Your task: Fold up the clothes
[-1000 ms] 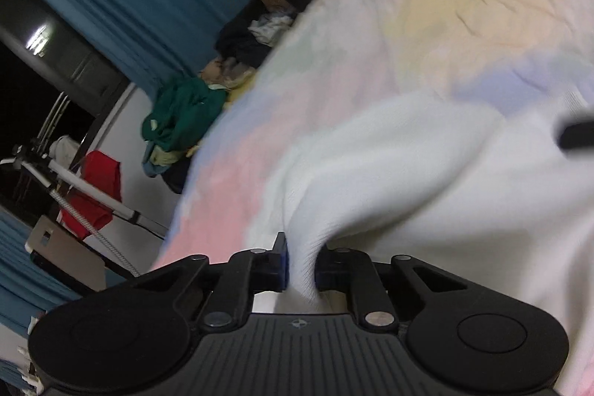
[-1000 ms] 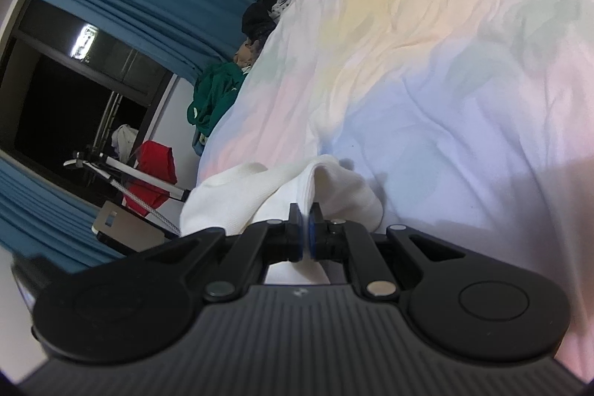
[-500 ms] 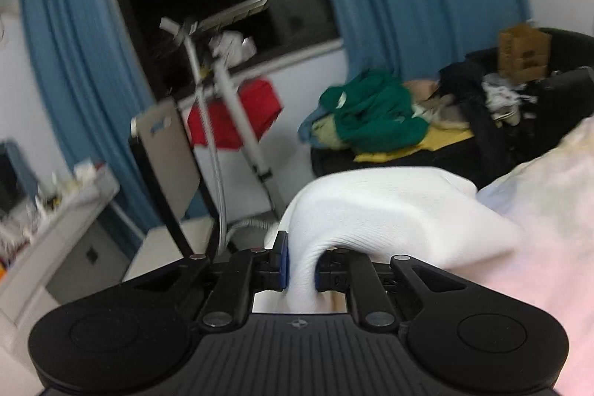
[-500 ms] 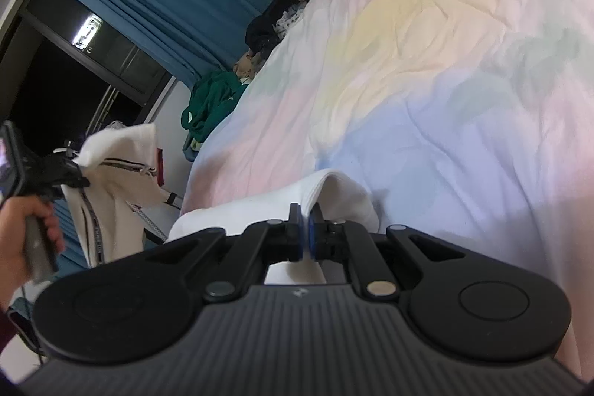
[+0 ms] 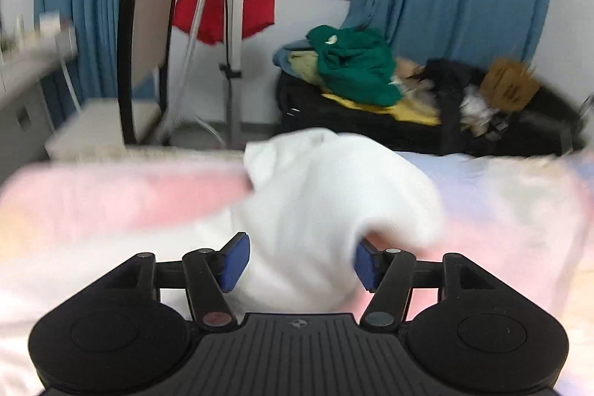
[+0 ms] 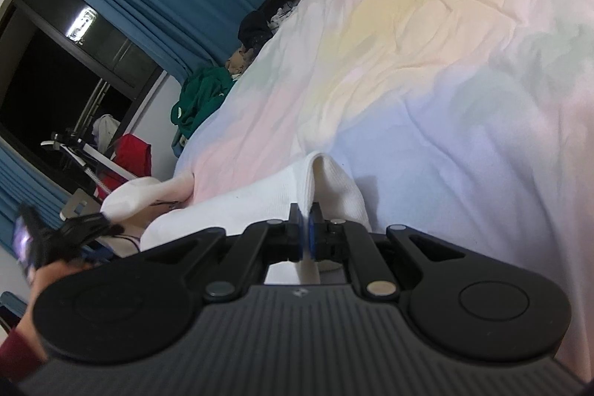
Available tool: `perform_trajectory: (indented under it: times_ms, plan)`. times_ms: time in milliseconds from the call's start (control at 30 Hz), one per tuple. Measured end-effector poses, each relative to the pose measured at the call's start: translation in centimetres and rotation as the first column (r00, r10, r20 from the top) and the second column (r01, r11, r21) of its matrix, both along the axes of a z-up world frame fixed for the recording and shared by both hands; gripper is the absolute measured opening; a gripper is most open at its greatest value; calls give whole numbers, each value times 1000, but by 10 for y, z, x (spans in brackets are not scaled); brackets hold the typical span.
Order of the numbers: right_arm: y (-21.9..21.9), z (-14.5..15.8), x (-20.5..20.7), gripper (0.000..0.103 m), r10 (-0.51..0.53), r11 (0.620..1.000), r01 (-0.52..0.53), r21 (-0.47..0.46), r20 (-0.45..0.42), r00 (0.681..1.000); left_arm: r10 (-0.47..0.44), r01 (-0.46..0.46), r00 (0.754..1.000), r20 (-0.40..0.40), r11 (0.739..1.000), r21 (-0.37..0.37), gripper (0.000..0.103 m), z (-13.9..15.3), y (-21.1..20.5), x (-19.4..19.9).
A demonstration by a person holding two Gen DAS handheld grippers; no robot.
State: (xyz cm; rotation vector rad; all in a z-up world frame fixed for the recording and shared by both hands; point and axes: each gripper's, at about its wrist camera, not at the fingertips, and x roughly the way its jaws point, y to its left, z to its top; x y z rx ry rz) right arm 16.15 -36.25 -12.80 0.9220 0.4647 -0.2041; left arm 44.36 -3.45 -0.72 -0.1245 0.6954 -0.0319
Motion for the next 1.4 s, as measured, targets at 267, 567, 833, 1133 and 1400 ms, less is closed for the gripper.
perform_trajectory:
  times_ms: [267, 567, 833, 1133, 1400]
  plan:
    - [0, 14, -8, 6, 24, 1000, -24, 3, 6, 1000, 52, -57, 998, -28, 970, -236, 69, 10, 119, -199]
    - [2, 44, -27, 6, 33, 999, -33, 5, 50, 998, 313, -453, 890, -332, 699, -553, 81, -64, 282, -382]
    - [-3, 44, -29, 6, 36, 999, -37, 14, 64, 997, 362, -622, 780, -510, 361, -695, 81, -116, 328, -415]
    - [5, 63, -40, 6, 12, 998, 2, -67, 200, 980, 479, -659, 726, -493, 279, -699, 52, -114, 351, -422]
    - [2, 68, -53, 6, -50, 993, 72, -95, 221, 974, 566, -636, 737, -368, 398, -661, 30, -81, 345, -444]
